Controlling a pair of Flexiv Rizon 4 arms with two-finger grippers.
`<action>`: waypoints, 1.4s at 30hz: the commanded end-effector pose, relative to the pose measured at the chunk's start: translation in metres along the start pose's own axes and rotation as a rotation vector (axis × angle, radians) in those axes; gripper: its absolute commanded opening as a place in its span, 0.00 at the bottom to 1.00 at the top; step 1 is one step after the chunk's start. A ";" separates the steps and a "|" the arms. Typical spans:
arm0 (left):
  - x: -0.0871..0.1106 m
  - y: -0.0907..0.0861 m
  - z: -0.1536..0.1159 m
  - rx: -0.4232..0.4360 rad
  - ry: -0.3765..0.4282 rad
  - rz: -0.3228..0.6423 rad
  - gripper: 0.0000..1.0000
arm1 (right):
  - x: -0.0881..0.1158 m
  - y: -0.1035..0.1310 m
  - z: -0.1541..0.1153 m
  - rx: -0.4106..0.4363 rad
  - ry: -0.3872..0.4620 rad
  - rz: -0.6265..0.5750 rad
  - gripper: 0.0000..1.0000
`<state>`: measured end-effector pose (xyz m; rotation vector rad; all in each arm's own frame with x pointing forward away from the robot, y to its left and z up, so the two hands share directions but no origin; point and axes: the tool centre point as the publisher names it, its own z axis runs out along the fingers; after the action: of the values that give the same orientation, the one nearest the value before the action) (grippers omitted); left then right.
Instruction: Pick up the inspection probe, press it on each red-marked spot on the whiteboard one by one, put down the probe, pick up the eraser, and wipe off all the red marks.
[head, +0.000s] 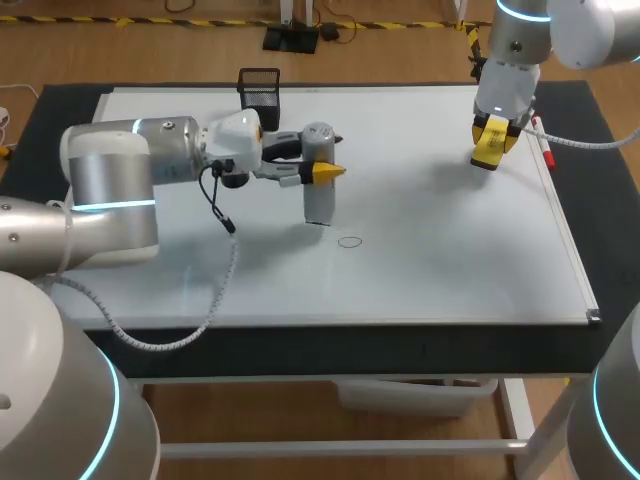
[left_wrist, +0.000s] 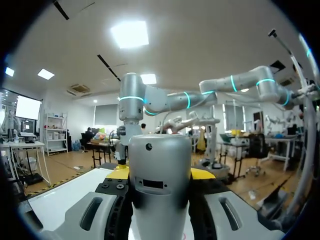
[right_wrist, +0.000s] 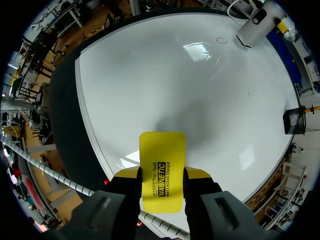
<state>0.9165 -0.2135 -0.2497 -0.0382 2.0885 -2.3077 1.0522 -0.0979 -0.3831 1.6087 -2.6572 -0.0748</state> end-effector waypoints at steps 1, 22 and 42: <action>-0.007 -0.009 -0.017 -0.005 -0.034 -0.001 0.00 | 0.000 -0.001 -0.001 0.000 0.003 -0.002 0.00; -0.094 -0.025 -0.117 -0.052 -0.254 -0.001 0.00 | 0.000 -0.001 -0.001 0.000 0.003 -0.002 0.00; -0.145 -0.023 -0.205 -0.050 -0.382 0.001 0.00 | 0.000 -0.001 -0.001 0.000 0.003 -0.002 0.00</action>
<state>1.0530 -0.0081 -0.2457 -0.4498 1.9506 -2.0321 1.0522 -0.0979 -0.3832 1.6087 -2.6572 -0.0750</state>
